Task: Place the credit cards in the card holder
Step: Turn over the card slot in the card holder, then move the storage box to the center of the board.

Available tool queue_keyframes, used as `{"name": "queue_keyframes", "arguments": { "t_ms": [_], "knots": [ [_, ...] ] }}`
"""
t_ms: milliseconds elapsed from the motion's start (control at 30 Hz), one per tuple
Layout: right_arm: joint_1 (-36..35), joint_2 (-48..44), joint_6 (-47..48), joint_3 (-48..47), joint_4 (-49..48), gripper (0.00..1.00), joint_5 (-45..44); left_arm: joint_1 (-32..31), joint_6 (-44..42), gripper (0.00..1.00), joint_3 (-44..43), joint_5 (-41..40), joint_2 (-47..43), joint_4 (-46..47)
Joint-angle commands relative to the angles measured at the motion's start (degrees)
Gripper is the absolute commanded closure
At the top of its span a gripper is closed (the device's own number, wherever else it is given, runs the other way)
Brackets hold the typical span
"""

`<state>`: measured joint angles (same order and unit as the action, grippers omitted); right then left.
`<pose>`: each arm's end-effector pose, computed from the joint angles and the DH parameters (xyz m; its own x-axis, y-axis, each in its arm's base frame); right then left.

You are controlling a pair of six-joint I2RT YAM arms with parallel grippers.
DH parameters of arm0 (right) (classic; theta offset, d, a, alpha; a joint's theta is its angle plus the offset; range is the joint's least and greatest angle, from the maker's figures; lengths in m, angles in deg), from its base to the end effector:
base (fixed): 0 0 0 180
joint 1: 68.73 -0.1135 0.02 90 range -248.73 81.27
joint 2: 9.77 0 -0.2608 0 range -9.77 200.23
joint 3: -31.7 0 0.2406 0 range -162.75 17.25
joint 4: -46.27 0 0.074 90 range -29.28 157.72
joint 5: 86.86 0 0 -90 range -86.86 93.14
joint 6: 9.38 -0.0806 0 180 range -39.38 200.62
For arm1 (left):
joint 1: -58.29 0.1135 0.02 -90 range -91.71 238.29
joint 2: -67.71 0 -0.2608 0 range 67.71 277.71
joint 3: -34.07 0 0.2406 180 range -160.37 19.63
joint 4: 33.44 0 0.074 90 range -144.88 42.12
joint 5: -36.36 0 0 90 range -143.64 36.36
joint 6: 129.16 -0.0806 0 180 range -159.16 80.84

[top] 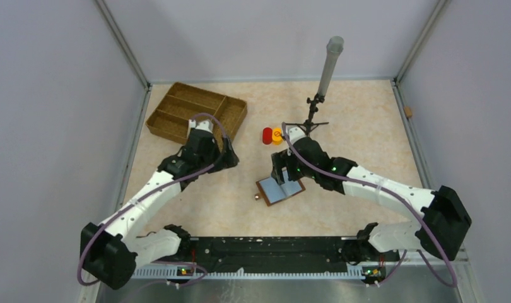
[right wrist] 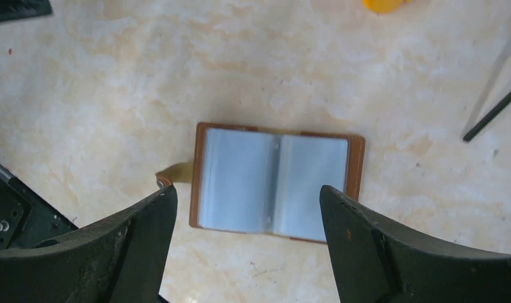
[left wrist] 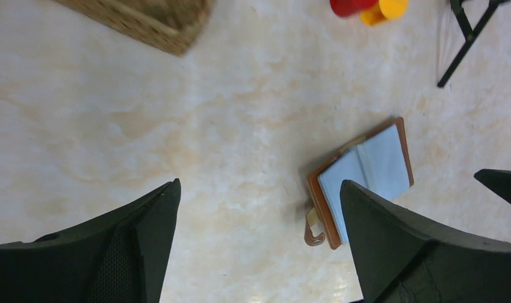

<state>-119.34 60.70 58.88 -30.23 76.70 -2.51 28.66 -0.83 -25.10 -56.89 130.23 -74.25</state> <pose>0.1906 0.2196 0.2266 -0.6376 -0.1957 -0.7451 -0.5214 0.8216 0.2305 0.2201 -0.1200 0.2232 -0.7592 -0.2805 -0.5873 -0.0161 0.9102 -0.4139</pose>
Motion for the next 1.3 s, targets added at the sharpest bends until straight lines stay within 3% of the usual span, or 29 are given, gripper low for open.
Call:
{"name": "queue_keyframes", "arguments": {
  "t_ms": [0,133,233,367,600,867,1000,1267],
  "knots": [
    [0.7,5.8,6.8,-9.5,-3.6,0.17,1.2,8.3,-9.5,0.01,-10.0,-1.4,-1.8,-11.9],
    [0.7,13.9,9.2,-15.8,-7.3,0.15,1.7,18.0,-13.9,0.01,-15.8,0.3,1.4,-14.8],
    [1.0,20.9,10.5,-22.4,-8.2,0.16,3.0,25.7,-14.7,0.01,-16.7,6.4,4.2,-12.8],
    [1.4,31.1,9.0,-33.5,-6.7,0.22,2.1,33.4,-13.5,0.01,-17.6,10.0,8.1,-9.2],
    [1.4,46.2,0.4,-46.8,-5.3,0.27,-2.2,34.7,-16.1,0.01,-21.0,7.3,15.8,0.2],
    [1.3,53.5,12.0,-51.9,-15.6,0.24,11.0,37.2,-16.0,0.01,-27.7,9.7,25.2,-1.8],
    [1.1,58.7,14.1,-57.8,-16.4,0.24,11.4,42.2,-13.9,0.02,-29.6,10.6,30.3,-2.3],
    [0.6,66.3,17.2,-70.0,-13.0,0.25,10.7,45.8,-13.1,0.05,-33.5,11.8,39.1,-3.0]
  ]
}}
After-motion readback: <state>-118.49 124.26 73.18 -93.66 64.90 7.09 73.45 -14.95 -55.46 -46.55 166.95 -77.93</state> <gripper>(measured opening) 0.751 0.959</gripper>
